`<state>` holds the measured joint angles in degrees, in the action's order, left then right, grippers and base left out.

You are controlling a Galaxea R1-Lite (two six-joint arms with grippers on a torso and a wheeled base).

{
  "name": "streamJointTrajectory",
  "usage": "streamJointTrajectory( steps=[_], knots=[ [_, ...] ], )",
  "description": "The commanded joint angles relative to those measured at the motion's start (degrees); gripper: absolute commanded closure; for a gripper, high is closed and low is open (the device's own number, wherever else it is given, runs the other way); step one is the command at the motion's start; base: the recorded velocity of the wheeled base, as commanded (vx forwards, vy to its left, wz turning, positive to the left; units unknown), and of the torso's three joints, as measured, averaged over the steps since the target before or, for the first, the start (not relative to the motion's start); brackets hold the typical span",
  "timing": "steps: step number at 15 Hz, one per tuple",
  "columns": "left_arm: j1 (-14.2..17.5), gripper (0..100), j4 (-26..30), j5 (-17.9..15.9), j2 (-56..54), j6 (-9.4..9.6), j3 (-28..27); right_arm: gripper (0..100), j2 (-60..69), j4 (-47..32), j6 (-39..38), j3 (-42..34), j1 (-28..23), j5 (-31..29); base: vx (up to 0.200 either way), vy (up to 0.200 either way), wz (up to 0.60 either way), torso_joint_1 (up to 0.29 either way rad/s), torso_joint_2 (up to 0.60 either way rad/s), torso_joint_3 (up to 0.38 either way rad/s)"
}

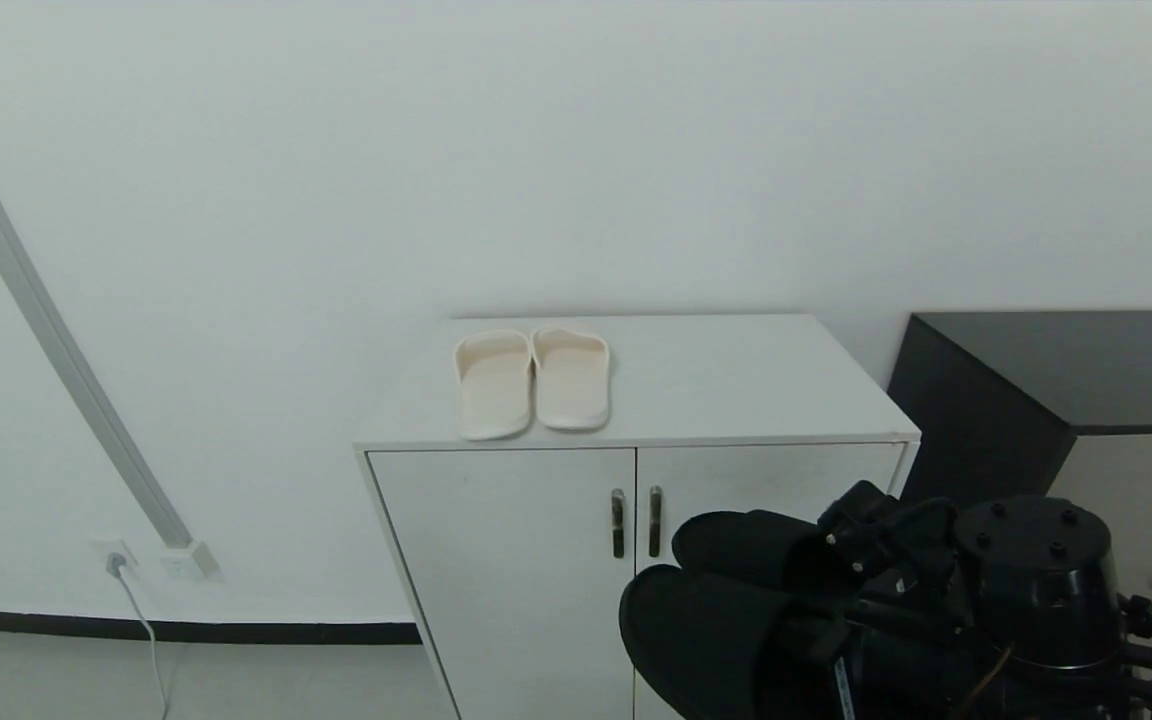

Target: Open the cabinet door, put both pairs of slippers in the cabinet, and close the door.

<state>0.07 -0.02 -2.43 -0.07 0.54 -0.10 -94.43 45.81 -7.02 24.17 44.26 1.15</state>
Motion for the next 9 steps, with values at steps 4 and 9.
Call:
streamJointTrajectory(
  steps=[4, 9],
  knots=[
    [0.0, 0, -0.1, 0.1, 0.1, -0.01, 0.0, 100, -0.1, 0.2, 0.4, -0.4, 0.0, 0.2, 0.000, 0.000, 0.00, -0.212, 0.54, 0.320],
    [0.0, 0, 0.0, 0.0, 0.1, -0.01, 0.0, 100, -0.4, 0.2, 0.4, -0.3, 0.0, 0.3, 0.000, 0.000, 0.00, -0.187, 0.51, 0.327]
  ],
)
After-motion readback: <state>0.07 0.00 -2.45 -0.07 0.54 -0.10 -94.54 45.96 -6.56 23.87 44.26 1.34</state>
